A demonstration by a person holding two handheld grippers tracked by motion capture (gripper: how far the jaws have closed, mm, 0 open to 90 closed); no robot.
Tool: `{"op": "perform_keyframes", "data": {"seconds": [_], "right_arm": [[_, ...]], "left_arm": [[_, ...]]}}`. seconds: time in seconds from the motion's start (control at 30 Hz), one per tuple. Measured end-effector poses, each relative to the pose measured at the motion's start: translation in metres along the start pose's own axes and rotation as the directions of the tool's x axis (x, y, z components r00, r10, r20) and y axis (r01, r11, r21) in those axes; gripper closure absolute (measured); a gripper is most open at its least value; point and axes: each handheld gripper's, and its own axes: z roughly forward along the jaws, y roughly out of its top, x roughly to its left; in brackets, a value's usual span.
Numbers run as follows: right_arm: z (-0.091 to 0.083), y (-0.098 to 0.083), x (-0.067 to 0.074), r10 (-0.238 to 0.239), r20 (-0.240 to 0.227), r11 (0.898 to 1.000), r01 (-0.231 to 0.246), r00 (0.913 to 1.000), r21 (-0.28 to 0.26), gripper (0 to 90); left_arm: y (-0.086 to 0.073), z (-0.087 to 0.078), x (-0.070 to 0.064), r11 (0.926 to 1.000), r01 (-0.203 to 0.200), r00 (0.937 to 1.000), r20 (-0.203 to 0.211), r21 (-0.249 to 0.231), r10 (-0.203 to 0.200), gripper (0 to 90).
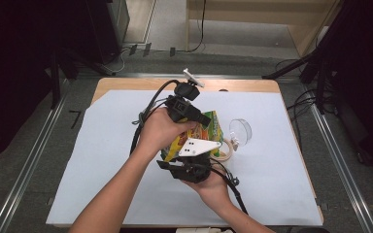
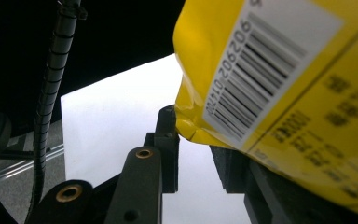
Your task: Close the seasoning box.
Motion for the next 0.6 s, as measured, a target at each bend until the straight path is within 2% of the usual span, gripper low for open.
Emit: {"op": "perform_keyframes", "data": {"seconds": [0.6], "right_arm": [[-0.0008,-0.0004,0.0,0.007,0.002,1.0,-0.007,1.0,0.0,74.1]], "left_arm": [[0.0012,0.0019,0.0014,1.0,-0.001,1.0,0.003,0.004,0.001,81.5]]}}
